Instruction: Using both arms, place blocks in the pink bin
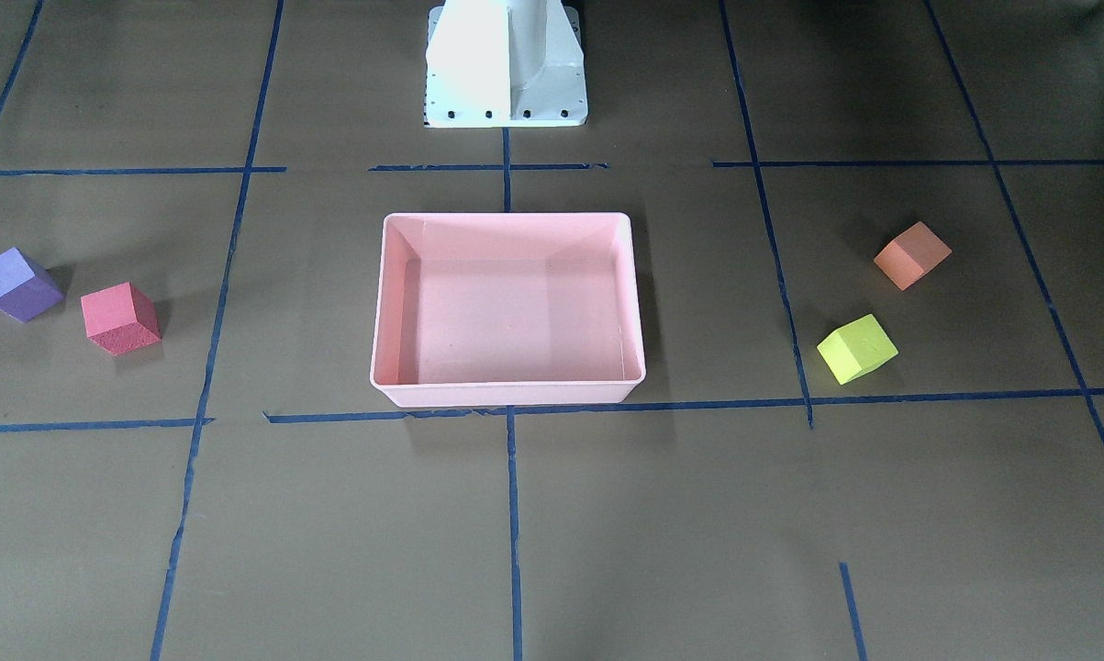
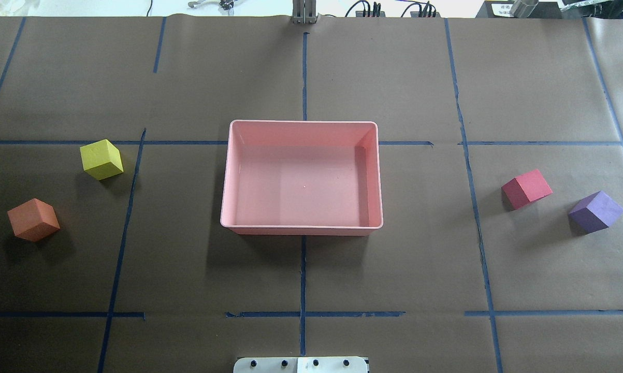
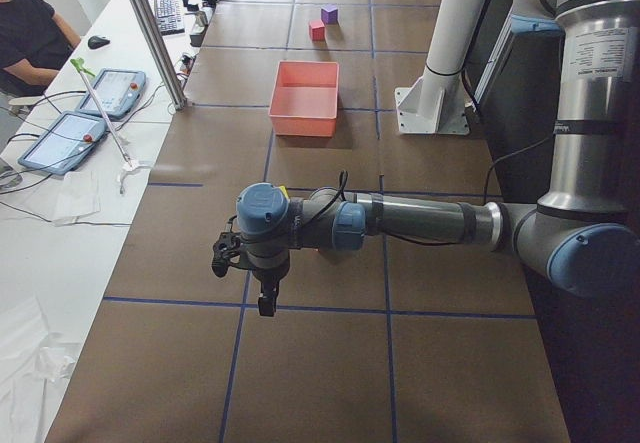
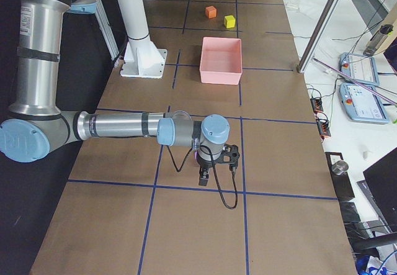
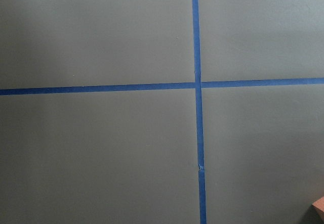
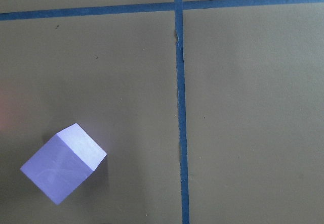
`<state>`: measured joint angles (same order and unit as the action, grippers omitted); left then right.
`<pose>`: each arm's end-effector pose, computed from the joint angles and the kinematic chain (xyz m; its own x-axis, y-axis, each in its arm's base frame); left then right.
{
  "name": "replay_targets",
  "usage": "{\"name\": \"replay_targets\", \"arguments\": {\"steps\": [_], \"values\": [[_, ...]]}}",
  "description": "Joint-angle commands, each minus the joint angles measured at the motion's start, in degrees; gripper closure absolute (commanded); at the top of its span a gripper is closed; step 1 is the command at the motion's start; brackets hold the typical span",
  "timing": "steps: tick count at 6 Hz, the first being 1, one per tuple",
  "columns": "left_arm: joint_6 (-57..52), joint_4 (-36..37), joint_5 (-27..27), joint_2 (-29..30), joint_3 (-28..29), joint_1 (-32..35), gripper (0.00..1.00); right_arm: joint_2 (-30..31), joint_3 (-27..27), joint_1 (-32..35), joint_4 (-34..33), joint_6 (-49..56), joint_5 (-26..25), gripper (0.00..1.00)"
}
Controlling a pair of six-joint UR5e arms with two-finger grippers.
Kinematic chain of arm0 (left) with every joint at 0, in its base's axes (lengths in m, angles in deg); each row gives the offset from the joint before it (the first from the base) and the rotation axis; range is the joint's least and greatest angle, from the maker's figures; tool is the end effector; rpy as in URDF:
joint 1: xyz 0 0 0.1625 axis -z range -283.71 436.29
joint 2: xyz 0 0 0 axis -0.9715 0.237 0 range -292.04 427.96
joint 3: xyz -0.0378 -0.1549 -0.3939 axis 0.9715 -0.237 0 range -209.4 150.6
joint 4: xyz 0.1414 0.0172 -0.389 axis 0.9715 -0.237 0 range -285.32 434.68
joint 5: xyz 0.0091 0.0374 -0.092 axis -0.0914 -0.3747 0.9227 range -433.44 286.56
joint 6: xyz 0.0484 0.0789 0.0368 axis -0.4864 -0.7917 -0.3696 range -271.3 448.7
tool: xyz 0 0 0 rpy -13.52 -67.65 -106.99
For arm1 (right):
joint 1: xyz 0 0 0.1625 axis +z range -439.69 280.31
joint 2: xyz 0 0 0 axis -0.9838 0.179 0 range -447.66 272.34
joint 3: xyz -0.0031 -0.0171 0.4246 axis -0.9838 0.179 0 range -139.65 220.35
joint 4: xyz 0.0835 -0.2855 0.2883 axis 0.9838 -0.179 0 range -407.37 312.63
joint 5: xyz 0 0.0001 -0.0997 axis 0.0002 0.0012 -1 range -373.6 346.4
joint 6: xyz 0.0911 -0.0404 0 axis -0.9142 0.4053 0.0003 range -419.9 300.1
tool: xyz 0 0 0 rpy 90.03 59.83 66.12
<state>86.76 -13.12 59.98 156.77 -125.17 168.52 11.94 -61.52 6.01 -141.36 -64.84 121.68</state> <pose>-0.0836 -0.4819 0.6241 0.7276 0.0340 -0.6851 0.0143 0.9978 0.0648 0.0309 -0.4221 0.6391 0.7071 0.0543 0.7050 0.0142 0.9958 -0.0910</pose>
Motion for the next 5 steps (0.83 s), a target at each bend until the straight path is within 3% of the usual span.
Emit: {"name": "replay_targets", "arguments": {"steps": [1,5], "values": [[-0.4,-0.1,0.0,-0.6,-0.6,-0.5,0.00,1.2,-0.2,0.0,4.4,-0.2,0.0,0.00],[-0.4,-1.1,0.1,-3.5,-1.9,-0.6,0.00,0.8,-0.5,-0.5,6.3,0.3,0.2,0.00]]}}
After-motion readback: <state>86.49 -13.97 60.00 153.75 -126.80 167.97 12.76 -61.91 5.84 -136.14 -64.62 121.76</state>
